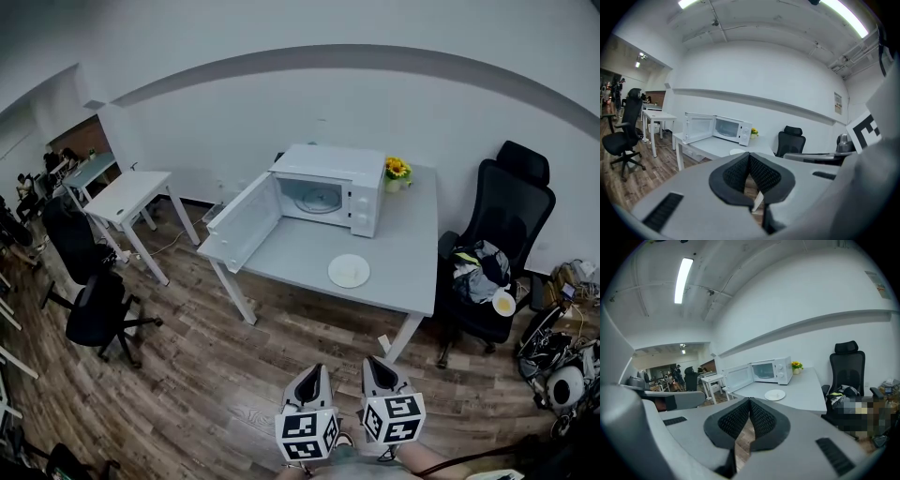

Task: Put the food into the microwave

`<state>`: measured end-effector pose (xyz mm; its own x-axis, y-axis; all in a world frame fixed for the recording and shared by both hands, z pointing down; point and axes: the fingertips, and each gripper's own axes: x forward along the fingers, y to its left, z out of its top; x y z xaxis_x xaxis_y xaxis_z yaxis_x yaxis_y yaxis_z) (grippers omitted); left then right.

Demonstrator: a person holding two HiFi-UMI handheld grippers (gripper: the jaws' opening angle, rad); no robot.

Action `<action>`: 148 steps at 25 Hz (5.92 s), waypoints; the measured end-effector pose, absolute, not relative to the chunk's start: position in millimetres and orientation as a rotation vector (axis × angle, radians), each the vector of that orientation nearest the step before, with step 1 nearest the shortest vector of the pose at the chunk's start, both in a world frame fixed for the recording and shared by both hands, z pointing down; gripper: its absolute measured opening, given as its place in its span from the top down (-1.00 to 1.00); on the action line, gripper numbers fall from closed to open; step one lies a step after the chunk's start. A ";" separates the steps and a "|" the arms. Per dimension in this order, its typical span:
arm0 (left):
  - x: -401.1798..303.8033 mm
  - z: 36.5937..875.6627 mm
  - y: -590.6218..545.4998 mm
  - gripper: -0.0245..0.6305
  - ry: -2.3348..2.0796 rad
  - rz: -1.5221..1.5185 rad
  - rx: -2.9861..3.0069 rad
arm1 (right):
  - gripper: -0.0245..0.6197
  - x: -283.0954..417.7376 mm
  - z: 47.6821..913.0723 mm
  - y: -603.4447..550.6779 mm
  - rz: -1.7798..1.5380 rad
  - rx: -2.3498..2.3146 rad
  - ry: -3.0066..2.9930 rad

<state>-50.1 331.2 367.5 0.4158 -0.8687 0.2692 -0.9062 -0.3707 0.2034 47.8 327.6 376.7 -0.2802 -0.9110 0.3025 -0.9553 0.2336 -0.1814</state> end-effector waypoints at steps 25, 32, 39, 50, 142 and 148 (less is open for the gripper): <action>-22.1 380.9 239.1 0.92 -1.555 0.232 2.318 | 0.88 79.1 393.7 227.8 0.579 1.765 -2.347; -18.2 384.2 224.9 0.92 -1.542 0.253 2.324 | 0.88 81.5 397.4 212.8 0.596 1.765 -2.345; -17.8 385.5 209.1 0.92 -1.536 0.256 2.321 | 0.88 84.9 400.1 200.3 0.603 1.765 -2.332; -26.1 387.7 164.9 0.92 -1.539 0.243 2.337 | 0.88 79.3 403.8 161.6 0.604 1.797 -2.328; -32.0 425.5 -176.6 0.92 -1.226 0.370 2.380 | 0.87 46.6 415.3 -157.0 0.723 1.933 -2.171; -0.8 438.3 -164.7 0.90 -1.098 0.423 2.404 | 0.87 78.0 425.4 -141.3 0.783 2.024 -2.087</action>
<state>-0.8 -164.7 438.3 0.6341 -0.6268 0.4528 -0.7686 -0.5751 0.2801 78.0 -141.3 425.4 -0.0914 -0.8942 0.4383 -0.9619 -0.0346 -0.2712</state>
